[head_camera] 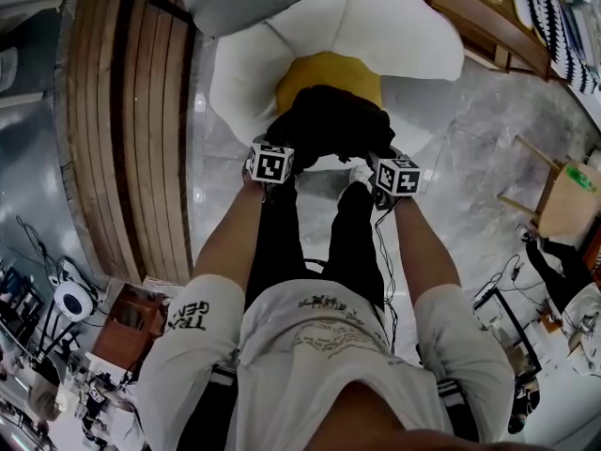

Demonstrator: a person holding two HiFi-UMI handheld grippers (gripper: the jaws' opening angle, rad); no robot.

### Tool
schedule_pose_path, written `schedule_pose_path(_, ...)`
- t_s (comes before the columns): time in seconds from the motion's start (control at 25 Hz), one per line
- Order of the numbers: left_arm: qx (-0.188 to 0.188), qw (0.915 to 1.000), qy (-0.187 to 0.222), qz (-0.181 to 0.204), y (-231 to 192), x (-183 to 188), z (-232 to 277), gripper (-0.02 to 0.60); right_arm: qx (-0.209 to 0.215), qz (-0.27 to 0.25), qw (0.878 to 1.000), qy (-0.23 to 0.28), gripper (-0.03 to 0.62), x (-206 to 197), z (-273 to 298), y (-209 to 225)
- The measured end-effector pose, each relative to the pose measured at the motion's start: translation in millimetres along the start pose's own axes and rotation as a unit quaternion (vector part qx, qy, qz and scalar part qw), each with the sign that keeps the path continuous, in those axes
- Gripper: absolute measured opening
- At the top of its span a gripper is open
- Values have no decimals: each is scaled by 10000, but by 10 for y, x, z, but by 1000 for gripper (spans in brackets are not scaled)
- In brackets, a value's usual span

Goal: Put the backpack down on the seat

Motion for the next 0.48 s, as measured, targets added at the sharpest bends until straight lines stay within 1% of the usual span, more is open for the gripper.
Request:
schedule_pose_path(0.04,10,10000,-30,46,15,-3,2,135,-4,38,10000,-6,127,-2,-4,8)
schedule_pose_path(0.08,31,9999,-64,110,23,-17,5,185,6,69,10000,-17,132,-3,-7,3)
schedule_pose_path(0.12,62,9998,-88,162,21,-37,2,212,18,83,10000,-32,135,-3,-8,-15)
schedule_pose_path(0.2,127,9998,-71,134,-8,-70,-31,226,-25,74,10000,-32,151,-9,-14,-56)
schedule_pose_path(0.32,268,9995,118,-126,-58,-88,-157,232,-205,160,9996,91,208,-35,-68,-76)
schedule_pose_path(0.4,396,9984,272,-288,-107,-124,-306,232,-227,192,9994,174,213,-69,-139,-168)
schedule_pose_path(0.48,519,9968,412,-440,-156,-154,-455,233,-153,131,9995,232,213,-78,-215,-279)
Point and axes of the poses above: the fingertips, and each gripper's own axes: z forward along the fingers, y to its right, x out of its top, the point moved 10 cm from there along -z, backward along the fingers, and after that the axes turned 12 degrees about z, right-handed, at the moved point
